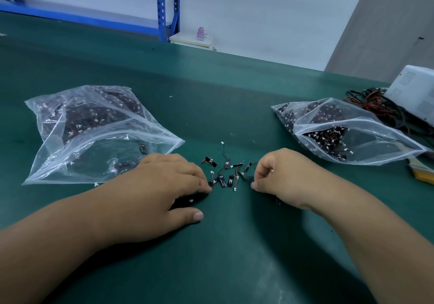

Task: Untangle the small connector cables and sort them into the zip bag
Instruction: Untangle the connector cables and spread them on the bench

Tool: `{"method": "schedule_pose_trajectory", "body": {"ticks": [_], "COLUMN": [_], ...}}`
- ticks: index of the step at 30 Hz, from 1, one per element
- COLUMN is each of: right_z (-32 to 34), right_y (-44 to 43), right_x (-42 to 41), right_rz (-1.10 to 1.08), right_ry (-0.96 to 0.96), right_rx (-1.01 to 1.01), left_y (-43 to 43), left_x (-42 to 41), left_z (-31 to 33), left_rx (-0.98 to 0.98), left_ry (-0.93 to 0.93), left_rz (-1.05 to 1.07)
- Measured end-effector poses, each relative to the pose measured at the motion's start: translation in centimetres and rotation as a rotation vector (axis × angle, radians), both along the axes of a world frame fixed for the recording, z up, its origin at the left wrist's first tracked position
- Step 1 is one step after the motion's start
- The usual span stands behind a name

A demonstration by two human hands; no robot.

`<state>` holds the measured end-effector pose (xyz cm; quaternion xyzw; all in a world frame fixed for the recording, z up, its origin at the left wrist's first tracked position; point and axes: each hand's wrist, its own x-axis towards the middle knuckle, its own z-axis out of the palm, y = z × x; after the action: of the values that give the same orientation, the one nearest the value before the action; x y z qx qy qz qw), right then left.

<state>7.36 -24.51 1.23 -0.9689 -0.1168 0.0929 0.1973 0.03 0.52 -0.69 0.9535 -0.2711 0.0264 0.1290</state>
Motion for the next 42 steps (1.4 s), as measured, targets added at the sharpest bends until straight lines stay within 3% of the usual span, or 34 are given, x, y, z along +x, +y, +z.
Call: {"method": "schedule_pose_trajectory", "body": {"ticks": [7,13,18,25,34,38,42], "right_z": [1.0,0.4,-0.3,-0.2,-1.3,-1.7,-1.7], "right_y": [-0.4,-0.7,-0.2,-0.6,-0.5,-0.5,-0.8], "right_x": [-0.7,0.5,0.9,1.4,1.3,1.3,1.3], "right_rz": [0.097,-0.038,-0.060,-0.151,-0.022,-0.052,-0.056], "right_ry": [0.072,-0.080,-0.210,-0.216,-0.173,-0.205,-0.120], "right_rx": [0.095,0.305,0.313,0.482,0.273,0.122,0.096], "left_y": [-0.1,0.3,0.3,0.3,0.4,0.5,0.5], "left_x": [-0.2,-0.2,-0.1,0.1,0.4,0.4,0.4], "left_z": [0.2,-0.2,-0.3,-0.5,-0.4,-0.5,-0.5], "left_rx": [-0.026,-0.023,0.011,0.011,-0.056,-0.049,-0.041], "left_ry": [-0.020,-0.009,-0.004,-0.020,-0.070,-0.075,-0.082], "left_rz": [-0.036,-0.006,-0.004,0.034,0.097,0.092,0.091]}}
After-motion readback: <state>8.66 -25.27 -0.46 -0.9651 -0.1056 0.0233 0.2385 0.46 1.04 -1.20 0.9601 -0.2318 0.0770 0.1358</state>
